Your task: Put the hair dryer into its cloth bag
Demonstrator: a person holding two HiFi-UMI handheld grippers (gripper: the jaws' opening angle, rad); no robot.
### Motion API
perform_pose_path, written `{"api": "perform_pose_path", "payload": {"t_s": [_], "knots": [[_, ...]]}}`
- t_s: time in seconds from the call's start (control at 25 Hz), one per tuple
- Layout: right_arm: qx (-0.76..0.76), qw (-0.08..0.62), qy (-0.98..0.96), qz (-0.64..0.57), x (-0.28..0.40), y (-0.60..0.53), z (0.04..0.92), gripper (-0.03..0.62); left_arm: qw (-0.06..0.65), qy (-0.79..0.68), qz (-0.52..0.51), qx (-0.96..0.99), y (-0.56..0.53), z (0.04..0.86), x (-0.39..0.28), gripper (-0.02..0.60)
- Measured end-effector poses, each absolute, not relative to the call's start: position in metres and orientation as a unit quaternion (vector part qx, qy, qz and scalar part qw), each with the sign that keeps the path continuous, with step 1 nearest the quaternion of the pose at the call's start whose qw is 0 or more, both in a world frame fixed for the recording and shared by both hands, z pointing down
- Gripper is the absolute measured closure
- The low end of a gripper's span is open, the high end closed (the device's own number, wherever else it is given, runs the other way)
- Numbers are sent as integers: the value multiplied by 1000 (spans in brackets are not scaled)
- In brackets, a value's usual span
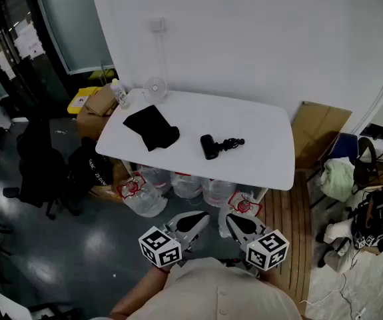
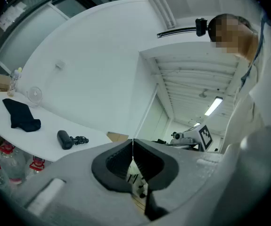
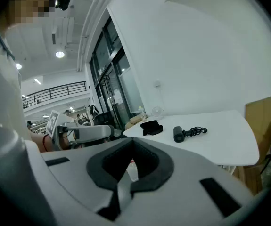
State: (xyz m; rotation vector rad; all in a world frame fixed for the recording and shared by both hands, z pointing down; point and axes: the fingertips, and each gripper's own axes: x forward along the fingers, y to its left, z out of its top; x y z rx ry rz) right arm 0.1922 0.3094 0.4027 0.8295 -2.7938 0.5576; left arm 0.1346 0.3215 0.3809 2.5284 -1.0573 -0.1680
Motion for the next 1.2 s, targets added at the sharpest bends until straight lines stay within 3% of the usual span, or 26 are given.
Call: {"api": "perform_pose_path", "payload": {"t_s": [0.64, 0.92, 1.0, 1.12, 1.2], "knots": [[266, 105, -942, 177, 150, 287, 406, 577, 206, -383, -74, 897, 300, 388, 95, 571], [259, 69, -946, 185, 113, 265, 402, 574, 202, -377, -75, 901, 279, 392, 62, 570], [258, 72, -947, 179, 100, 259, 402, 563, 201, -374, -74, 902, 271, 392, 51, 571], [257, 77, -947, 178, 77, 250, 403, 479, 201, -373, -72, 903, 260, 392, 29, 569], [259, 75, -946, 178, 60, 243, 404, 479, 203, -373, -71, 902, 255, 393, 11, 571]]}}
